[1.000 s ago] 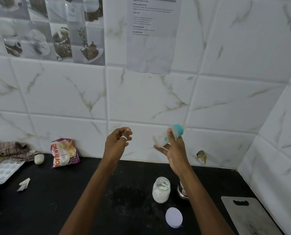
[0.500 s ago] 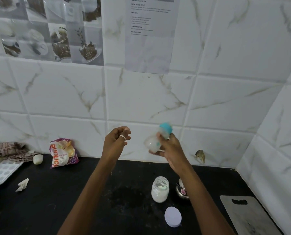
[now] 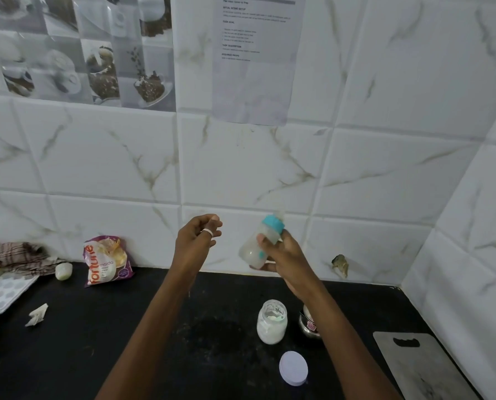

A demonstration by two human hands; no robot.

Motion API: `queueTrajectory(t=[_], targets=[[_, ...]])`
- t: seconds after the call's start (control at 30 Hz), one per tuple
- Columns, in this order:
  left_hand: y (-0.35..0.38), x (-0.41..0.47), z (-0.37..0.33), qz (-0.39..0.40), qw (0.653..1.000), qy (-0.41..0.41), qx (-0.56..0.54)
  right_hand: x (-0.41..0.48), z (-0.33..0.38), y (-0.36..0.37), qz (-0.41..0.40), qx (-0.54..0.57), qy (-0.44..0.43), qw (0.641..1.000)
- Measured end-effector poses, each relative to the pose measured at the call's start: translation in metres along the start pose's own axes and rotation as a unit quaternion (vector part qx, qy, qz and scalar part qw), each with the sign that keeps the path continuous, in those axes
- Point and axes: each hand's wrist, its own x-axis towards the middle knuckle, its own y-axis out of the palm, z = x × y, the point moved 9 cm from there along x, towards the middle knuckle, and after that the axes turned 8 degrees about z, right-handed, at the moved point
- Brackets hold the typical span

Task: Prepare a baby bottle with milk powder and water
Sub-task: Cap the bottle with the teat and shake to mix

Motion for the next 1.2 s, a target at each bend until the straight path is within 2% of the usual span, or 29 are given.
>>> queueTrajectory(t=[0.1, 0.13, 0.23, 0.27, 0.37, 0.4, 0.5, 0.63, 0.67, 0.77, 0.83, 0.9, 0.97, 1.07, 1.1, 1.2], targets=[[0.002, -0.001, 0.0, 0.006, 1.0, 0.002, 0.003, 0.0, 0.004, -0.018, -0.084, 0.128, -0.047, 0.987], [0.001, -0.001, 0.0, 0.006, 1.0, 0.004, 0.005, 0.0, 0.004, -0.016, -0.081, 0.128, -0.045, 0.987], [-0.001, -0.001, -0.001, 0.001, 1.0, 0.005, 0.004, -0.001, -0.006, 0.003, -0.007, 0.012, 0.009, 1.0], [-0.001, -0.001, -0.001, 0.002, 1.0, 0.005, 0.002, -0.001, -0.006, 0.002, -0.014, 0.011, 0.004, 1.0], [0.002, -0.001, -0.002, 0.009, 1.0, 0.007, 0.005, -0.002, -0.004, -0.013, -0.095, 0.103, -0.032, 0.99], [0.002, -0.002, -0.001, 0.009, 1.0, 0.008, 0.007, -0.001, -0.003, -0.01, -0.091, 0.09, -0.029, 0.991], [-0.001, 0.0, -0.001, 0.004, 1.0, 0.005, 0.006, 0.0, -0.003, 0.005, -0.012, -0.012, 0.0, 1.0], [-0.001, 0.0, 0.001, 0.003, 1.0, 0.002, -0.003, 0.001, 0.005, -0.017, -0.101, 0.12, -0.06, 0.986], [-0.001, -0.001, 0.001, 0.004, 1.0, 0.002, -0.001, 0.002, 0.005, -0.015, -0.093, 0.1, -0.053, 0.989], [-0.002, 0.0, 0.001, 0.0, 1.0, 0.002, 0.0, 0.003, -0.007, 0.005, 0.01, -0.031, 0.016, 0.999], [0.0, 0.001, 0.0, 0.003, 1.0, 0.002, -0.002, 0.003, -0.002, -0.001, -0.012, 0.02, -0.007, 1.0], [0.002, 0.001, 0.0, 0.008, 1.0, 0.005, 0.001, 0.002, 0.003, -0.016, -0.092, 0.144, -0.049, 0.984], [0.0, 0.001, 0.0, 0.006, 1.0, 0.005, 0.003, 0.003, 0.003, -0.016, -0.103, 0.138, -0.054, 0.984], [-0.002, 0.002, 0.0, 0.0, 1.0, 0.003, 0.002, 0.005, -0.001, -0.001, -0.024, 0.004, -0.007, 1.0], [-0.001, 0.002, 0.0, 0.002, 1.0, 0.003, 0.002, 0.006, 0.002, -0.004, -0.03, 0.011, -0.018, 0.999], [0.001, 0.002, 0.001, 0.007, 1.0, 0.003, 0.005, 0.006, 0.012, -0.02, -0.1, 0.135, -0.062, 0.984]])
